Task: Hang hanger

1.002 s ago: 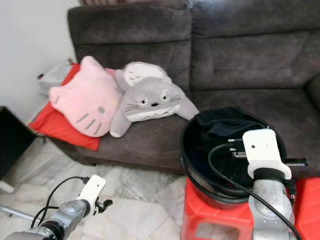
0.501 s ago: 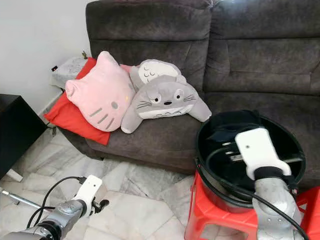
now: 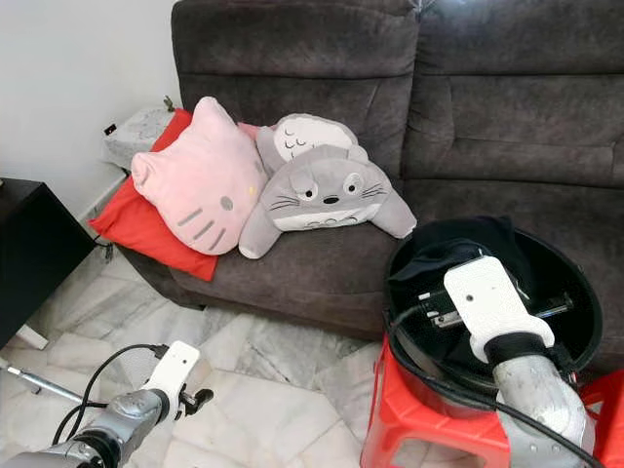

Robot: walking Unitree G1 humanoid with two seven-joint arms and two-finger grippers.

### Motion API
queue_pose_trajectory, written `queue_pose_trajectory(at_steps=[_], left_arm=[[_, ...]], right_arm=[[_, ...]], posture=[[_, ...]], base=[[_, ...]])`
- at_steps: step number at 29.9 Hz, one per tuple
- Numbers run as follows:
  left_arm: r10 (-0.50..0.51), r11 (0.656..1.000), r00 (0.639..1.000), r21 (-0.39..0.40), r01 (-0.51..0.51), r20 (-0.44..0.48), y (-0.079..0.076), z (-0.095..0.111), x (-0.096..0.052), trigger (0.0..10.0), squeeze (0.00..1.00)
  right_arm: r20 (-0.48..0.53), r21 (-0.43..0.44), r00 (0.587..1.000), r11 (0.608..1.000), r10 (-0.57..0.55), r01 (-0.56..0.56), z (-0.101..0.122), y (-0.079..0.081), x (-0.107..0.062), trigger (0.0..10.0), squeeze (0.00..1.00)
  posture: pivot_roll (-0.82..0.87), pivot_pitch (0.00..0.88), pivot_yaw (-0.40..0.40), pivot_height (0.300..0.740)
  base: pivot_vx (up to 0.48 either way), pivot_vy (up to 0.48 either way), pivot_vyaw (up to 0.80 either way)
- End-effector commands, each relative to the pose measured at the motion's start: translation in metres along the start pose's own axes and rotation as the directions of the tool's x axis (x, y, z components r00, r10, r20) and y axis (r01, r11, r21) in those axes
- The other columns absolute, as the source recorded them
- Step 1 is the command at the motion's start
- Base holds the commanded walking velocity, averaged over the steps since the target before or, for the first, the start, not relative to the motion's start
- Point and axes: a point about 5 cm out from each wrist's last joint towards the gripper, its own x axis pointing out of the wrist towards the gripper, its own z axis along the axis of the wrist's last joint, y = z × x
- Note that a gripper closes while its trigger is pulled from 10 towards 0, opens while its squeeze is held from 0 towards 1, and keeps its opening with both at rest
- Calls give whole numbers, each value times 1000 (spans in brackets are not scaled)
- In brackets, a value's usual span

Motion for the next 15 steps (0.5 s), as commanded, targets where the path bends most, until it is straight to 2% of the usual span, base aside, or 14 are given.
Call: queue_pose_trajectory(at_steps=[1, 6, 13, 14, 15], left_arm=[[9, 1000, 1000, -1, -9, -12, 4, -3, -1, 10000, 0], [9, 1000, 1000, 0, -9, -13, 5, -3, -1, 10000, 0], [11, 1000, 1000, 0, -11, -12, 5, -3, -1, 10000, 0], [11, 1000, 1000, -1, -11, -12, 5, -3, -1, 10000, 0], [11, 1000, 1000, -1, -11, -13, 5, -3, -1, 10000, 0]], right_arm=[[-16, 31, 998, 998, -63, 63, 0, 4, -12, 0, 0], [-21, 63, 992, 990, -124, 125, -2, 7, -19, 0, 0], [7, 76, 985, 982, -173, 172, -6, 9, -19, 0, 0], [-5, 84, 985, 981, -172, 172, -9, 11, -20, 1373, 0], [-18, 98, 985, 980, -172, 173, -12, 12, -20, 1373, 0]], posture=[[-288, 0, 131, 740], [-288, 0, 131, 740], [-285, 0, 129, 740], [-285, 0, 129, 740], [-285, 0, 129, 740]], base=[[0, 0, 0], [0, 0, 0], [0, 0, 0], [0, 0, 0], [0, 0, 0]])
